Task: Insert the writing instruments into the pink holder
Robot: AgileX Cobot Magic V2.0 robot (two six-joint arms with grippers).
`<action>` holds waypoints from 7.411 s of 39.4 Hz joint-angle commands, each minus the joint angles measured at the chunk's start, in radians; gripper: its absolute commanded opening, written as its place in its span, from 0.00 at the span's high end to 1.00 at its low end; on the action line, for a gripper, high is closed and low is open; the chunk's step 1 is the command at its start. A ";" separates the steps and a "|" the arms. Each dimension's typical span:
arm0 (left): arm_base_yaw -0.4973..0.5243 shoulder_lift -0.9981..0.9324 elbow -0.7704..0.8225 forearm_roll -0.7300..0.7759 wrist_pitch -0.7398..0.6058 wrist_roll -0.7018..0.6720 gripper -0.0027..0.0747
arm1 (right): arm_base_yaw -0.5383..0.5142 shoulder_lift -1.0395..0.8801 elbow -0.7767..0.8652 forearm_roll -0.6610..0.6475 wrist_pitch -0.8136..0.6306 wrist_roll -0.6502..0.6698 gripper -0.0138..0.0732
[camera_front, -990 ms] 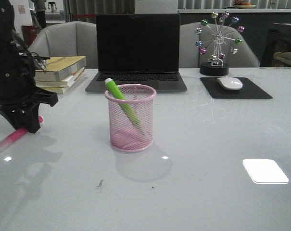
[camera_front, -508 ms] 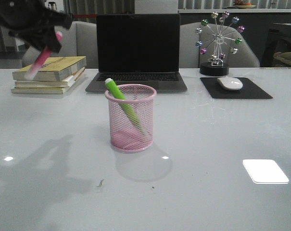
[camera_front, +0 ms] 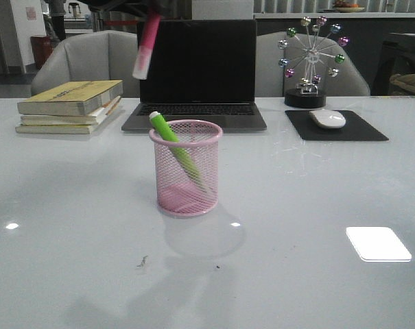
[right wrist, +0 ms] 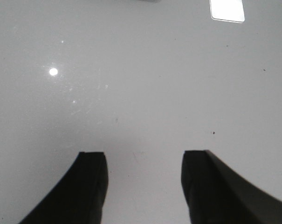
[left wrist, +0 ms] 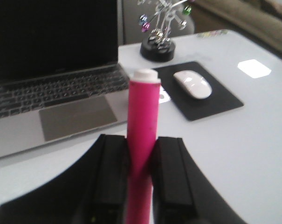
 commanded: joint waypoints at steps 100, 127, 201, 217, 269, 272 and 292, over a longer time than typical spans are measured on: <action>0.465 -0.911 0.378 -0.020 0.438 0.229 0.42 | 0.143 -0.013 -0.026 -0.063 -0.126 -0.028 0.31; 0.465 -1.015 0.490 0.031 0.311 0.229 0.42 | 0.143 -0.013 -0.026 -0.062 -0.126 -0.028 0.78; 0.465 -1.013 0.490 0.027 0.325 0.229 0.42 | 0.143 -0.843 0.756 0.088 -0.653 -0.028 0.77; 0.465 -1.013 0.490 0.027 0.325 0.229 0.42 | 0.143 -0.911 0.759 0.088 -0.592 -0.028 0.77; 0.465 -1.323 0.635 -0.060 0.315 0.232 0.85 | 0.143 -0.911 0.759 0.088 -0.592 -0.028 0.77; 0.465 -1.377 0.684 -0.060 0.306 0.232 0.85 | 0.143 -0.911 0.759 0.088 -0.592 -0.028 0.77; 0.573 -1.561 0.946 -0.060 0.265 0.232 0.85 | 0.143 -0.911 0.759 0.088 -0.592 -0.028 0.77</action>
